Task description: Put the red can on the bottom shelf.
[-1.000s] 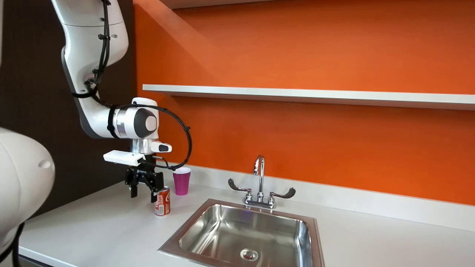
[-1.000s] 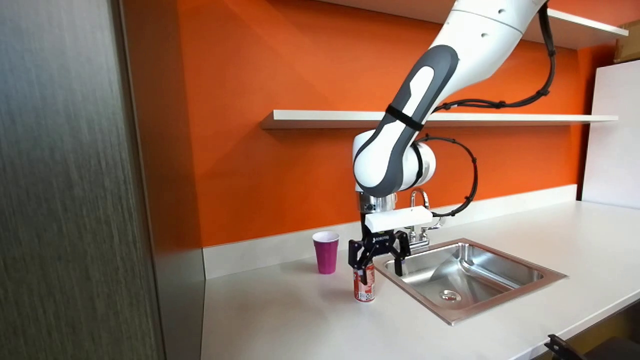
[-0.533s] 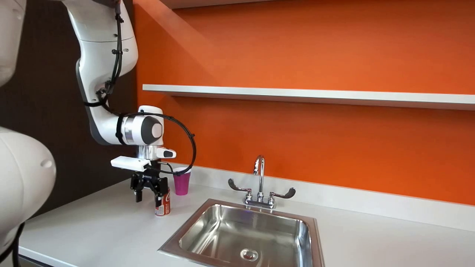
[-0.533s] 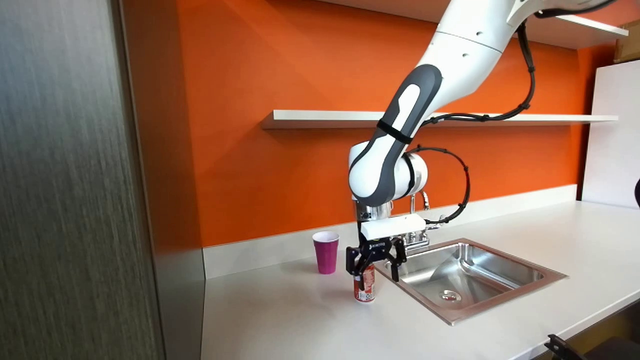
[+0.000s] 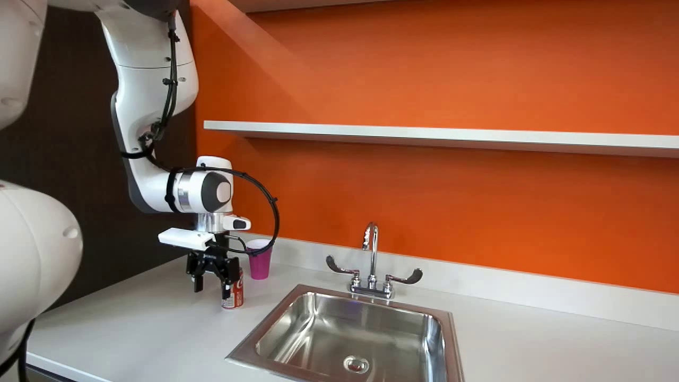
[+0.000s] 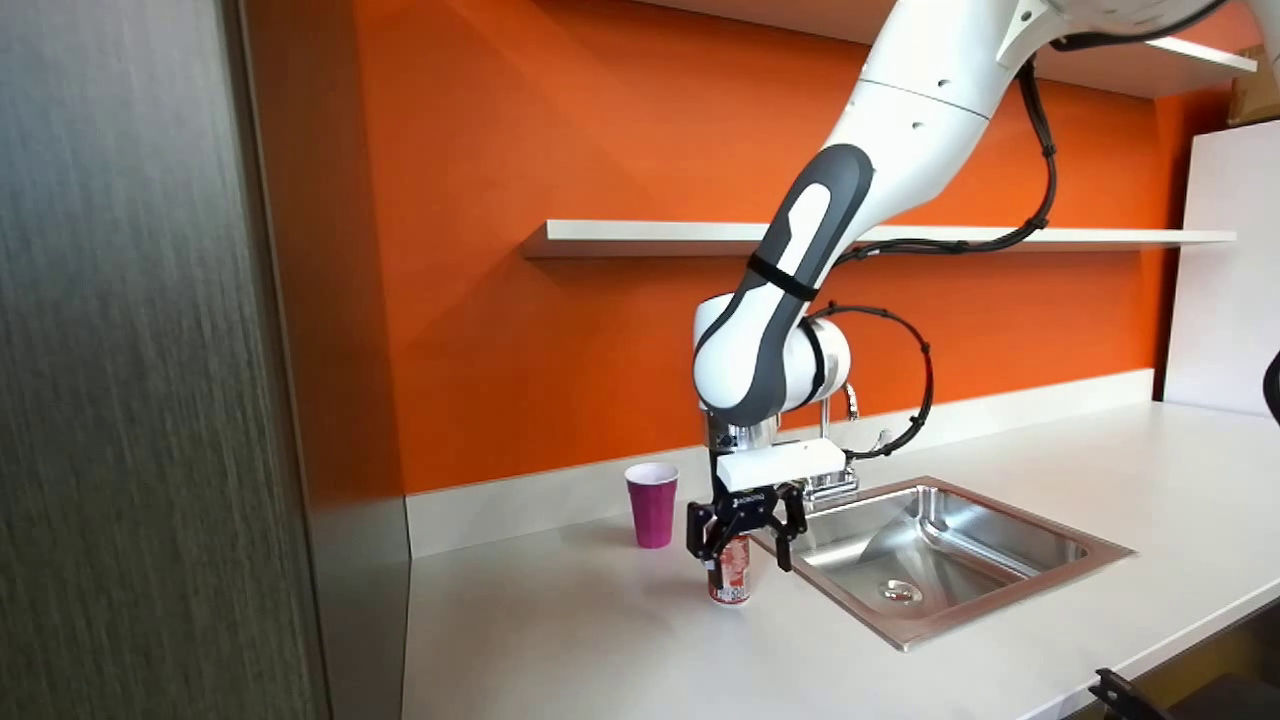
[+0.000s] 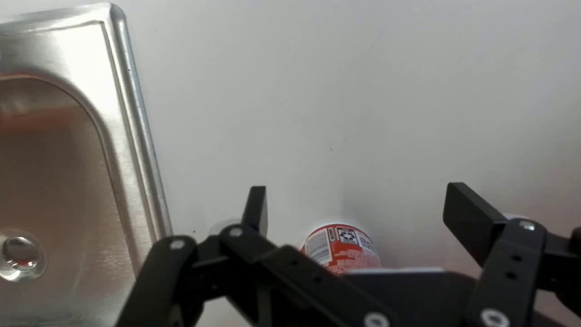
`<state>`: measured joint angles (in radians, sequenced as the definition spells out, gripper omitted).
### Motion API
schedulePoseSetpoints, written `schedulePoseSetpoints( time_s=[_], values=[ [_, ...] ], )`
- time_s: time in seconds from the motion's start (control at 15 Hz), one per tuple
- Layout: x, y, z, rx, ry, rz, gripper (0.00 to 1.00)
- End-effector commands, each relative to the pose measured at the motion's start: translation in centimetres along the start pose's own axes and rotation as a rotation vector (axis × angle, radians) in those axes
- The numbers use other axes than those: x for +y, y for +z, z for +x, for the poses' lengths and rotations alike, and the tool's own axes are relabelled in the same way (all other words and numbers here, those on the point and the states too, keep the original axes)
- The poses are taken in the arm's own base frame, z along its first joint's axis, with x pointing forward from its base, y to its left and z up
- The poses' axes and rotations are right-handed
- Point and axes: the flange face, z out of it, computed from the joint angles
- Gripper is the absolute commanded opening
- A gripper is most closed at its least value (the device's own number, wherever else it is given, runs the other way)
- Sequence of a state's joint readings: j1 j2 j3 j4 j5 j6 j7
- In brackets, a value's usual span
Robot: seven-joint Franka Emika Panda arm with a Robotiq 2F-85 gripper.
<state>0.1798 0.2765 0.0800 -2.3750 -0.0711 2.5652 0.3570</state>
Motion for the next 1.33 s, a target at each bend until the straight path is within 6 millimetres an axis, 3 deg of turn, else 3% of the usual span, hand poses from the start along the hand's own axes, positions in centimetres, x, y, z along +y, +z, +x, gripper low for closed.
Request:
schedulePoseSetpoints(
  time_s=[0.0,1.27],
  values=[
    [0.0,-0.1,-0.1,0.034,0.03,-0.003,1.0],
    [1.2,-1.3,-0.1,0.382,0.245,0.044,1.0]
  ],
)
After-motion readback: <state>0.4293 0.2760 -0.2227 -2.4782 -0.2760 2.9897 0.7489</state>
